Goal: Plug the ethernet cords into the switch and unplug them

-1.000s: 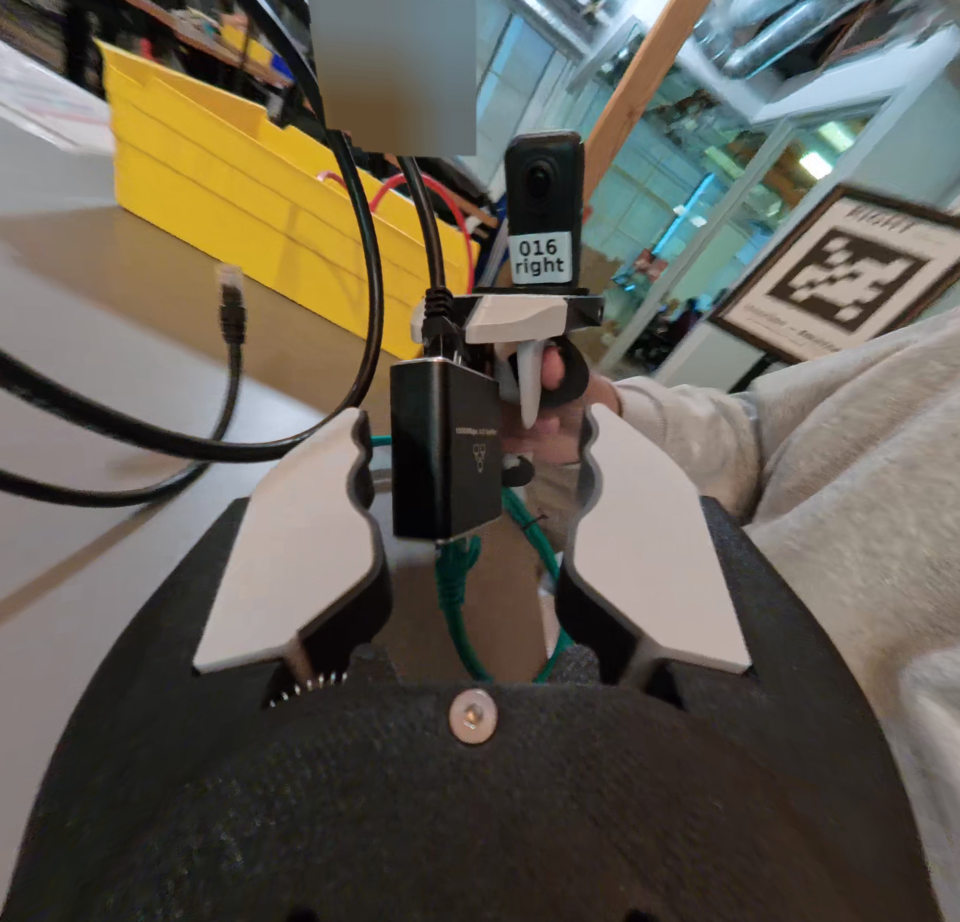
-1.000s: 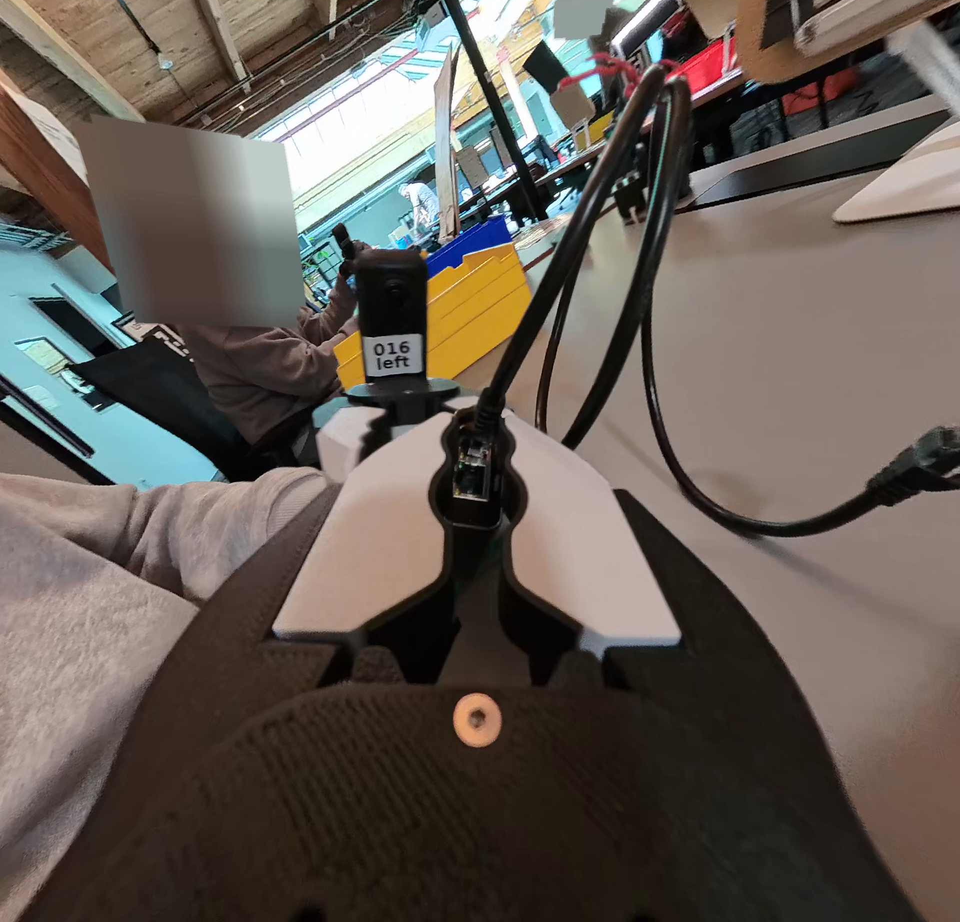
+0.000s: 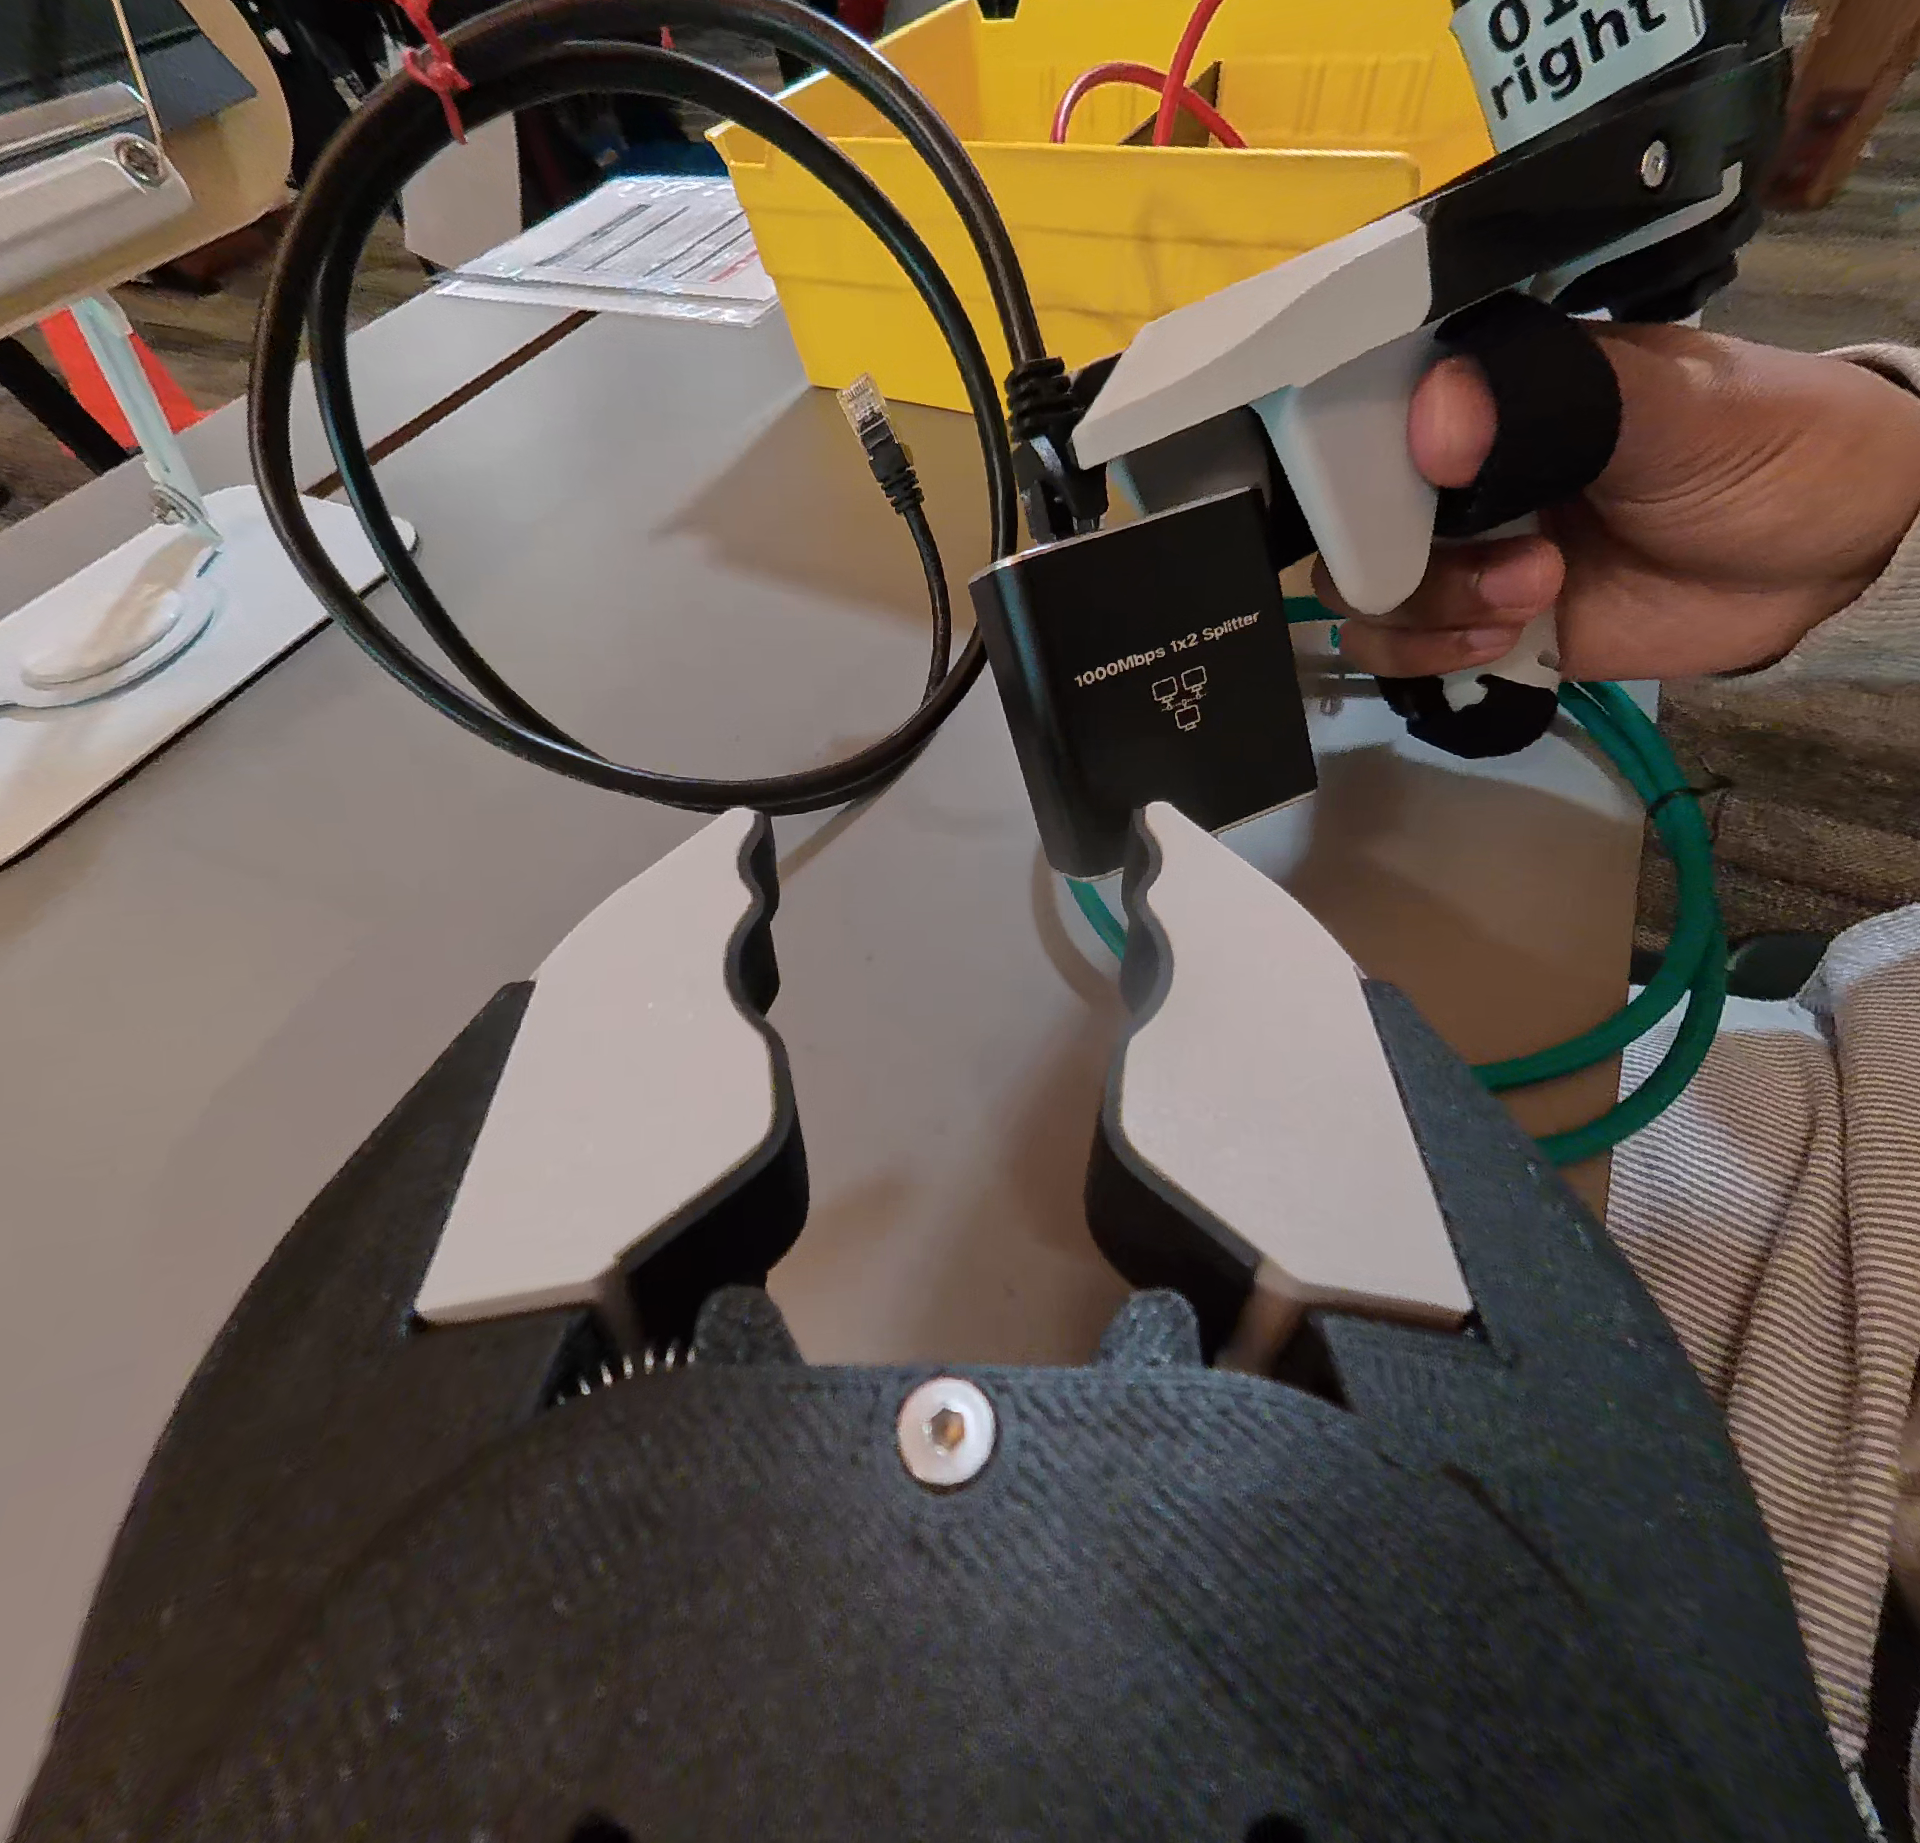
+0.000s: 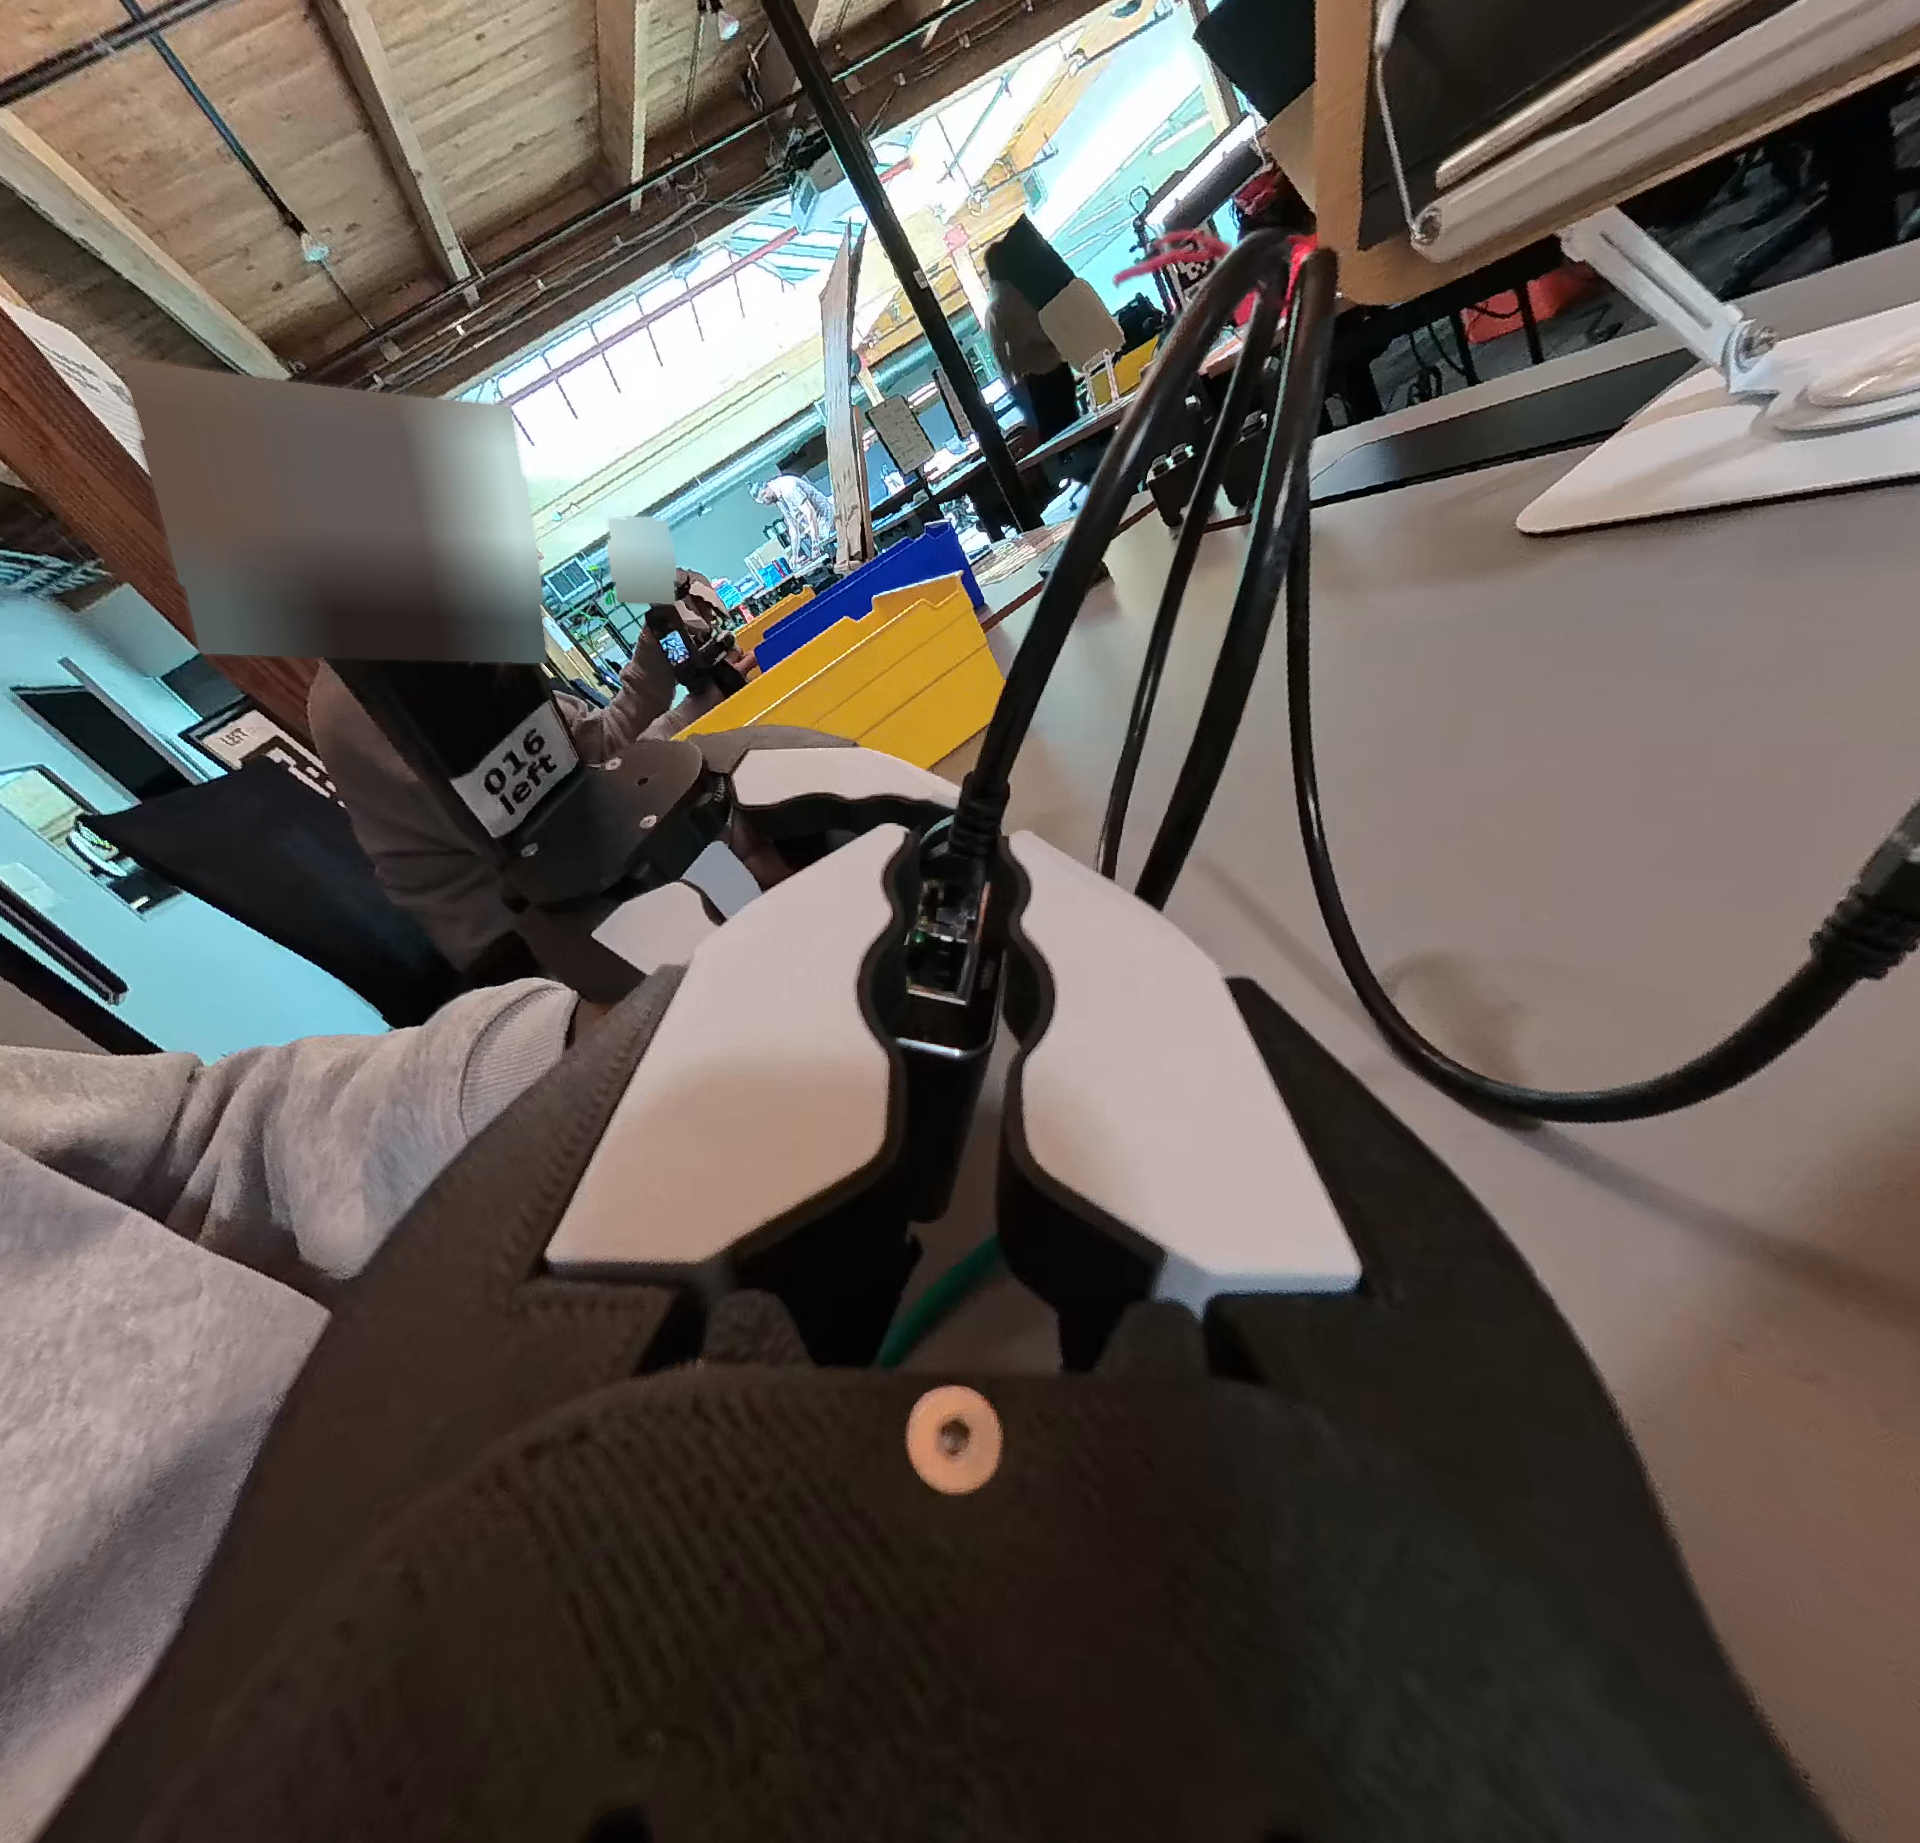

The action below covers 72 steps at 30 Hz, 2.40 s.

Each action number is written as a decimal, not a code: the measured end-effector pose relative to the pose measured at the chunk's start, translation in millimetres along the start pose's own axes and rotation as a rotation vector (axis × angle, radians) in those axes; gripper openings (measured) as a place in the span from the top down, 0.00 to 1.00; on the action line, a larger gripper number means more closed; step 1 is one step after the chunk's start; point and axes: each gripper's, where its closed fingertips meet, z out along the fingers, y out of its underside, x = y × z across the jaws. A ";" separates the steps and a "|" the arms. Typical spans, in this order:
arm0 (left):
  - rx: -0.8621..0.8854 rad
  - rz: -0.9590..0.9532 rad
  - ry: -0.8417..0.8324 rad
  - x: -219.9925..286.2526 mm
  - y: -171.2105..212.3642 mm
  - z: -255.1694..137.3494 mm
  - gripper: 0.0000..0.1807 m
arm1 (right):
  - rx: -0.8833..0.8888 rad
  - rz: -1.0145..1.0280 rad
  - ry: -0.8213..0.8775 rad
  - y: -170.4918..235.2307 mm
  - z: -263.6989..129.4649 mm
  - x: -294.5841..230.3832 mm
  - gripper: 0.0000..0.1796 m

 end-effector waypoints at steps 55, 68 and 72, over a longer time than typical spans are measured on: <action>0.278 -0.700 0.481 0.9 -10.4 -12.5 0.86 | -0.092 -0.180 -0.167 11.1 51.6 -7.6 0.90; 0.256 -0.691 0.525 5.8 -9.6 -12.0 0.86 | -0.182 -0.093 -0.241 21.7 49.8 -13.8 0.90; 0.241 -0.687 0.525 6.9 -8.3 -10.6 0.87 | -0.212 -0.113 -0.233 23.7 48.2 -12.7 0.90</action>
